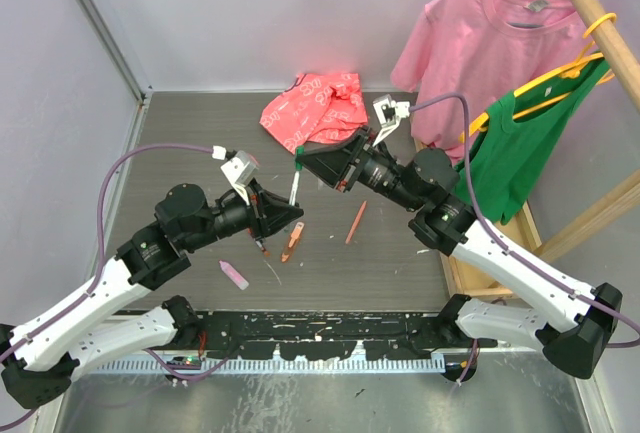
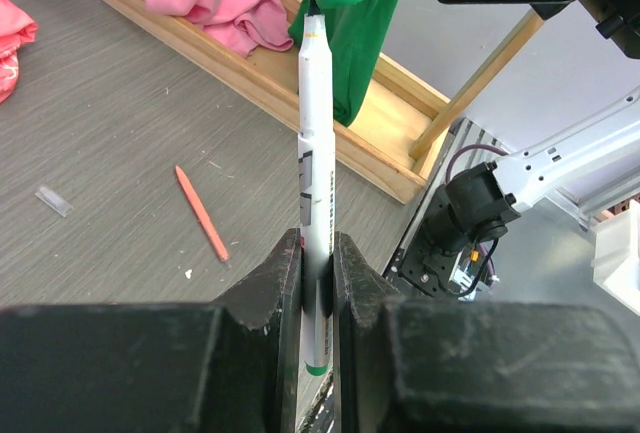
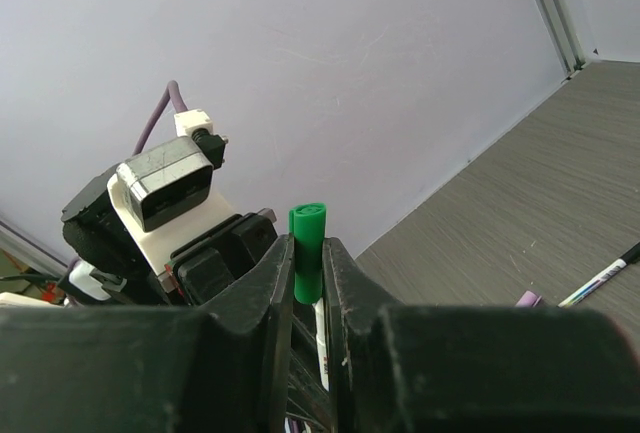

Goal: Insert the pens into the pen caps
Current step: Insert the pen cap onto the pen.

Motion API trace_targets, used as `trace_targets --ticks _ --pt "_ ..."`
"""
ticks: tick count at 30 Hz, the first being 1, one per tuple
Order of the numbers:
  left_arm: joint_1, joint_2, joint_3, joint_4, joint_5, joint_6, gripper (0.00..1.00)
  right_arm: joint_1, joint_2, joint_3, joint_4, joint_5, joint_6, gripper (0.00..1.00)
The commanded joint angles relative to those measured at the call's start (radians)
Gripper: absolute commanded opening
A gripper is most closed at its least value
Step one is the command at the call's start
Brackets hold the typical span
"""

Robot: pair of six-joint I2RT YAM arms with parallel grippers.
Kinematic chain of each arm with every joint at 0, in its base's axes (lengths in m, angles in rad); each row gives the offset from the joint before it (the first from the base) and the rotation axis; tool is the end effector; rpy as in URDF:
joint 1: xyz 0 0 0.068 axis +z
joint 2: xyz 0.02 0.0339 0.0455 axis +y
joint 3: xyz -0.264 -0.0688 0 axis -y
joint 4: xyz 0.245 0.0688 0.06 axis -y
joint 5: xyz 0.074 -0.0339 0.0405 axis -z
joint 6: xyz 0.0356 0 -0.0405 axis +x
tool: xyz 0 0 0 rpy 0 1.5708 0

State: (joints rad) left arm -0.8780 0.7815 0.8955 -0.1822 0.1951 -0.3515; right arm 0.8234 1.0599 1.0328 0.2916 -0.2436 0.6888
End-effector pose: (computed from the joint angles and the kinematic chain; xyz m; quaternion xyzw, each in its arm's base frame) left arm 0.1083 -0.1413 0.3795 0.2535 0.6850 -0.4500 0.5139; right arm 0.1583 0.1835 0.4255 -0.1368 0.5953 0.5946 0.5228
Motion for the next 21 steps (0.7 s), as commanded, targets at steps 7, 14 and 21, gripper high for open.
trace_targets --ticks 7,14,21 --pt "-0.005 -0.021 0.035 0.075 -0.008 0.002 0.00 0.003 -0.014 -0.014 0.058 -0.009 0.005 0.00" --pt "-0.005 -0.025 0.034 0.078 -0.014 0.002 0.00 0.003 -0.013 -0.021 0.059 -0.011 0.008 0.00" --pt "-0.005 -0.024 0.031 0.078 -0.013 0.003 0.00 0.003 -0.017 -0.020 0.076 0.008 0.013 0.00"
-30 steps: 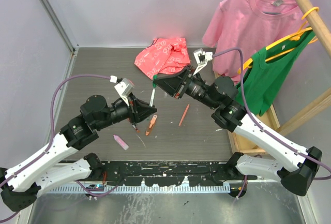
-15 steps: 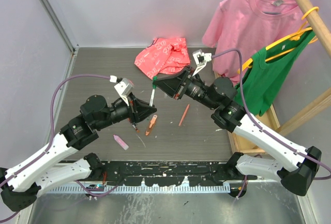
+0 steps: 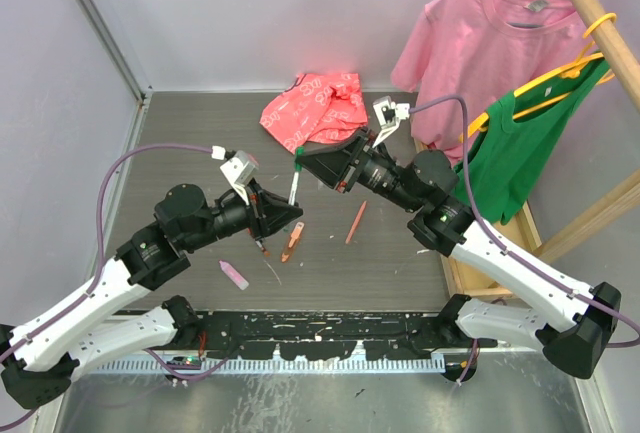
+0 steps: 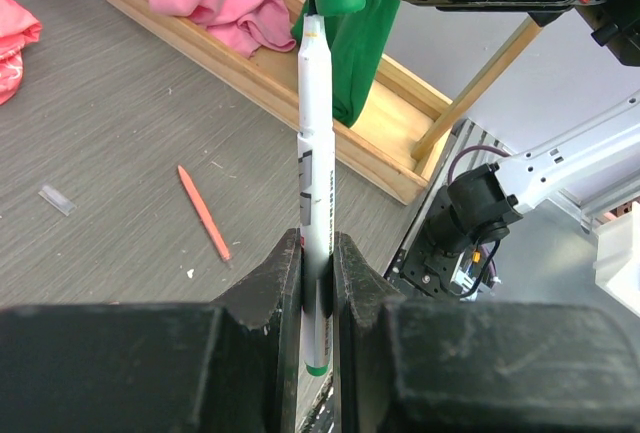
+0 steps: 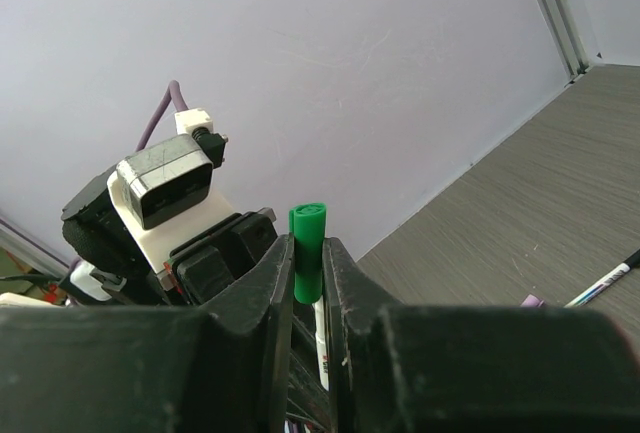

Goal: Insert the pens into the pen caps
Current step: Insert the pen cap onto the pen.

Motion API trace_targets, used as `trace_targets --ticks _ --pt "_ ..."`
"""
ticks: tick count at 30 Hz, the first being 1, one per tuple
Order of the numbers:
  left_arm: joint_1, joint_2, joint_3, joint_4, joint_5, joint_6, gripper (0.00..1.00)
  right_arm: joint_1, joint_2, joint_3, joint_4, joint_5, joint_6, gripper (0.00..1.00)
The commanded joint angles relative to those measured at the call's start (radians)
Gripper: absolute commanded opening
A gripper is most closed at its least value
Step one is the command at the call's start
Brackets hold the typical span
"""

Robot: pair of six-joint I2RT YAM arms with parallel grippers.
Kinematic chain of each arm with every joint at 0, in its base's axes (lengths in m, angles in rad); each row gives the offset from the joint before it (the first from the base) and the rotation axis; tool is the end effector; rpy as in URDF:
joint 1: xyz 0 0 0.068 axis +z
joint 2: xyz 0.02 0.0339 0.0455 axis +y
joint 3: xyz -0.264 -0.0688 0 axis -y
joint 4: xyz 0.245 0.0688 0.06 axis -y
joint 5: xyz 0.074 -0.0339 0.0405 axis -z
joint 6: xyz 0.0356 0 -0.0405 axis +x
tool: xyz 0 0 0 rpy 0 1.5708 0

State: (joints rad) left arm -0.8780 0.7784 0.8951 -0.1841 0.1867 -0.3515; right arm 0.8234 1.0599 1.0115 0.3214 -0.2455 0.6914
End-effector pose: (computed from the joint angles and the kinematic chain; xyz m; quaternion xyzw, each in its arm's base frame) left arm 0.1080 -0.1405 0.3796 0.2507 0.6857 -0.4478 0.5162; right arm 0.1589 0.1841 0.4211 -0.1369 0.5920 0.5970 0.5237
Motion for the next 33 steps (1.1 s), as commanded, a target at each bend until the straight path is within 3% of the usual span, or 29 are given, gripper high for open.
trace_targets --ticks 1,9,33 --pt "-0.005 -0.021 0.030 0.080 -0.002 0.002 0.00 0.003 -0.020 0.002 0.052 0.019 0.012 0.00" --pt "-0.004 -0.013 0.033 0.083 0.007 0.000 0.00 0.003 -0.030 0.013 0.094 0.072 0.007 0.00" --pt "-0.004 -0.010 0.030 0.084 0.003 0.000 0.00 0.003 -0.010 -0.003 0.066 0.014 0.028 0.00"
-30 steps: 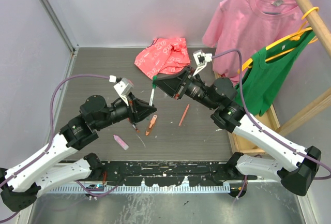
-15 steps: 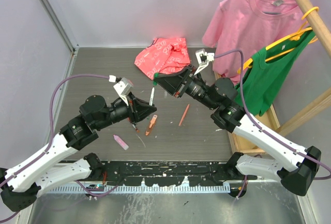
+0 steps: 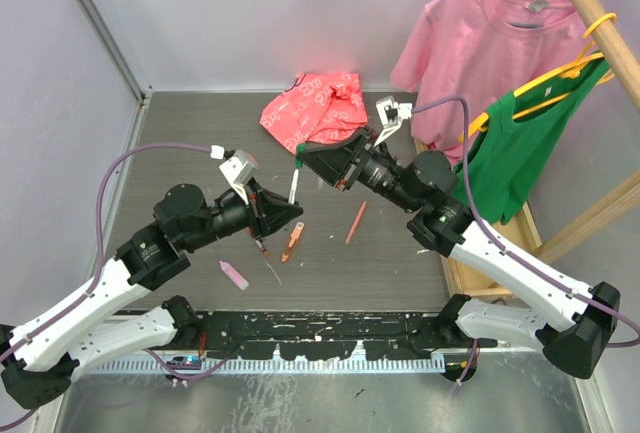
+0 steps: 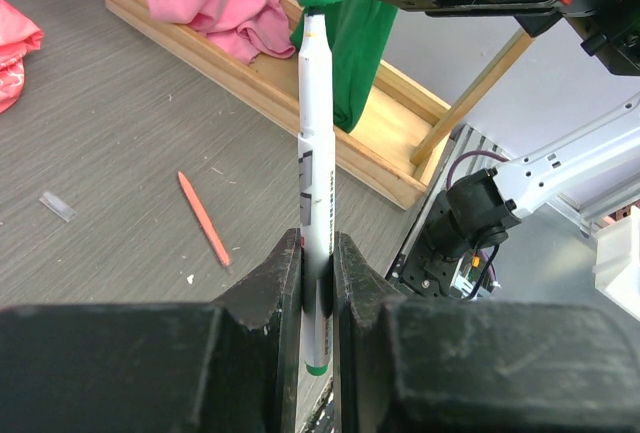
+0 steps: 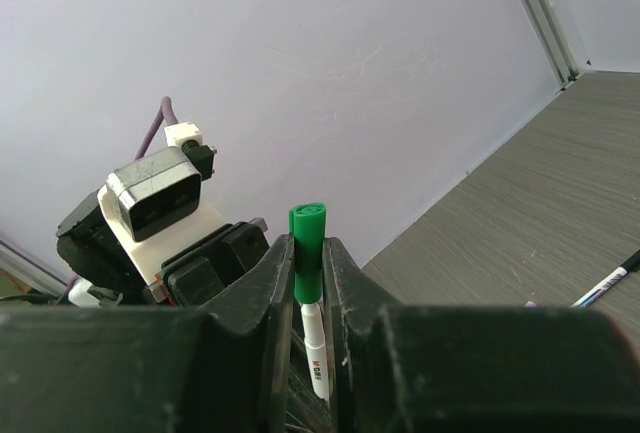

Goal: Insert the pens into the pen caps
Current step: Insert the pen cap onto the pen.

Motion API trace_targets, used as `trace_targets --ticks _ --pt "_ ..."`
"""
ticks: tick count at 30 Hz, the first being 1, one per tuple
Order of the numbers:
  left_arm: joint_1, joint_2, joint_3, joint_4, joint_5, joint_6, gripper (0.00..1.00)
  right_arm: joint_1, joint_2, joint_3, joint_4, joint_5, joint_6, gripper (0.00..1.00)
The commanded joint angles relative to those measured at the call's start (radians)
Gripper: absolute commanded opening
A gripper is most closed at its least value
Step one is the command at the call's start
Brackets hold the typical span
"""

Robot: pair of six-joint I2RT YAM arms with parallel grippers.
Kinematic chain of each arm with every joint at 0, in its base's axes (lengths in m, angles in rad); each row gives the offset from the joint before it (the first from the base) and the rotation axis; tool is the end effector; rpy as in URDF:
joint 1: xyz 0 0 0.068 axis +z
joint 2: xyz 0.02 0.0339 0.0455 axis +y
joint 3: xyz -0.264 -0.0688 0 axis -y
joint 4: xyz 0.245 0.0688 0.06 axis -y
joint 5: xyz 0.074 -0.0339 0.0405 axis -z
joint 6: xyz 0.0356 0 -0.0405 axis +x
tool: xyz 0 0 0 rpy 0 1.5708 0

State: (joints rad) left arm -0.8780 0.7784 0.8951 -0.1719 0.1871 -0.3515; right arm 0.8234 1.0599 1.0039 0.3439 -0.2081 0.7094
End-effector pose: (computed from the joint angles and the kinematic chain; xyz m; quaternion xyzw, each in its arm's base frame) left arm 0.1081 -0.1406 0.3810 0.2502 0.6816 -0.4501 0.5199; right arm 0.1599 0.1834 0.4209 -0.1170 0.5894 0.5975 0.5310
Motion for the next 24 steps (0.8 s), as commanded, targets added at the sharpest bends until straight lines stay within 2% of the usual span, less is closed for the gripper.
trace_targets --ticks 1,24 --pt "-0.004 -0.011 0.029 0.072 0.003 0.000 0.00 0.003 -0.008 0.004 0.043 -0.028 0.011 0.00" --pt "-0.005 -0.005 0.028 0.101 -0.025 -0.005 0.00 0.005 -0.003 -0.049 0.084 -0.060 0.058 0.01"
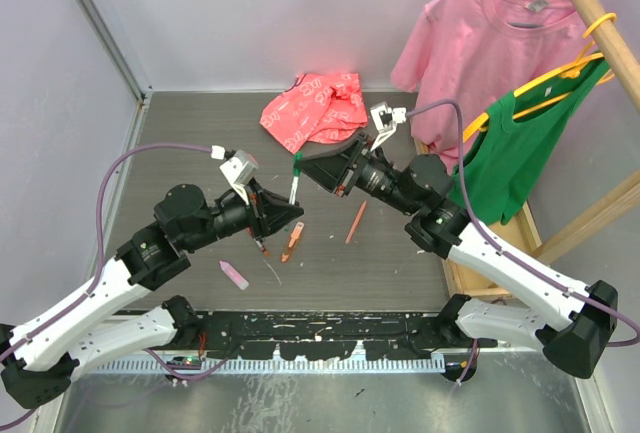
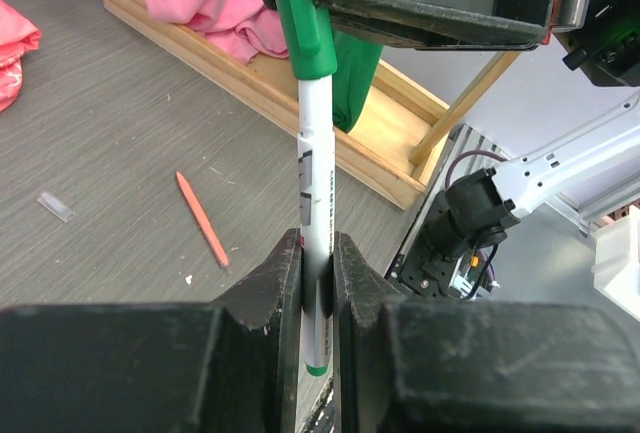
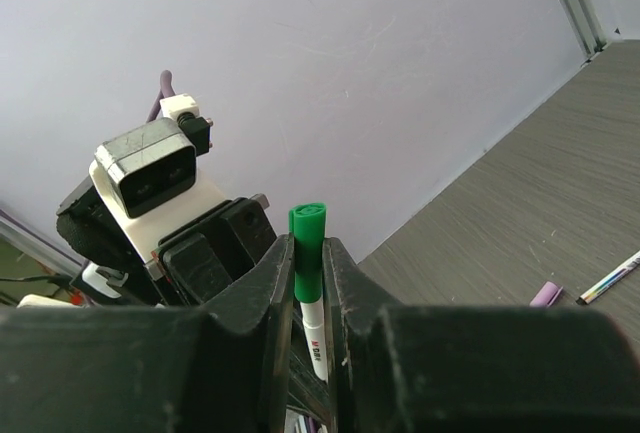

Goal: Insert the pens into the pen caps
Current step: Insert the pen cap onto the pen.

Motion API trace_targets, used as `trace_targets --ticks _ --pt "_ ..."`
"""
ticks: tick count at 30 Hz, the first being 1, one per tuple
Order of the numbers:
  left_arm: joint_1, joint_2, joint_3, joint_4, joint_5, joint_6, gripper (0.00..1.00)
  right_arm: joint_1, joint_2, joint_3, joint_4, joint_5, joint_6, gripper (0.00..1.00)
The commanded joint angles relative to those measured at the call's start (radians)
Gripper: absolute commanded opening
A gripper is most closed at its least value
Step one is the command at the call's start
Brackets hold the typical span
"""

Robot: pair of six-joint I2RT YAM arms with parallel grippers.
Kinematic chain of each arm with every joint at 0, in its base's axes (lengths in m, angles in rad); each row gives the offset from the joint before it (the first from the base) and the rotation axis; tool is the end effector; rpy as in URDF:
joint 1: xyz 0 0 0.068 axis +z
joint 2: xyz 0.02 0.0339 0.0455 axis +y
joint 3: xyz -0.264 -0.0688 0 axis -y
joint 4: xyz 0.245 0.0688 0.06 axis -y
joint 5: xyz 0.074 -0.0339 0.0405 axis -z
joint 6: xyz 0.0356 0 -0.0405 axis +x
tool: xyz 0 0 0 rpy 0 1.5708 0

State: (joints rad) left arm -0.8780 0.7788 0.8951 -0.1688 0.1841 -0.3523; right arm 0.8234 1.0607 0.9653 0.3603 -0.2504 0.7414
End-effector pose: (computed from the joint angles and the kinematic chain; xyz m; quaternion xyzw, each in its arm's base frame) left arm 0.1082 -0.1406 0.3812 0.2488 0.6811 -0.4500 0.5213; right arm 0.1603 0.1860 0.4087 -0.1238 0.5982 0.6094 0.5054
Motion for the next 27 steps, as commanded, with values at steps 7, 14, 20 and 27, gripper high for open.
trace_targets --ticks 7,14,20,27 --pt "-0.005 0.013 0.039 0.145 -0.057 -0.006 0.00 0.005 -0.004 -0.018 0.078 -0.022 0.032 0.04" --pt "-0.004 0.026 0.057 0.175 -0.084 0.001 0.00 0.006 -0.005 -0.022 0.073 -0.026 0.022 0.08" --pt "-0.004 0.032 0.075 0.176 -0.096 0.016 0.00 0.007 -0.009 -0.010 0.053 -0.028 -0.011 0.11" --pt "-0.005 0.040 0.093 0.167 -0.089 0.037 0.00 0.006 -0.006 0.020 0.032 -0.079 -0.068 0.13"
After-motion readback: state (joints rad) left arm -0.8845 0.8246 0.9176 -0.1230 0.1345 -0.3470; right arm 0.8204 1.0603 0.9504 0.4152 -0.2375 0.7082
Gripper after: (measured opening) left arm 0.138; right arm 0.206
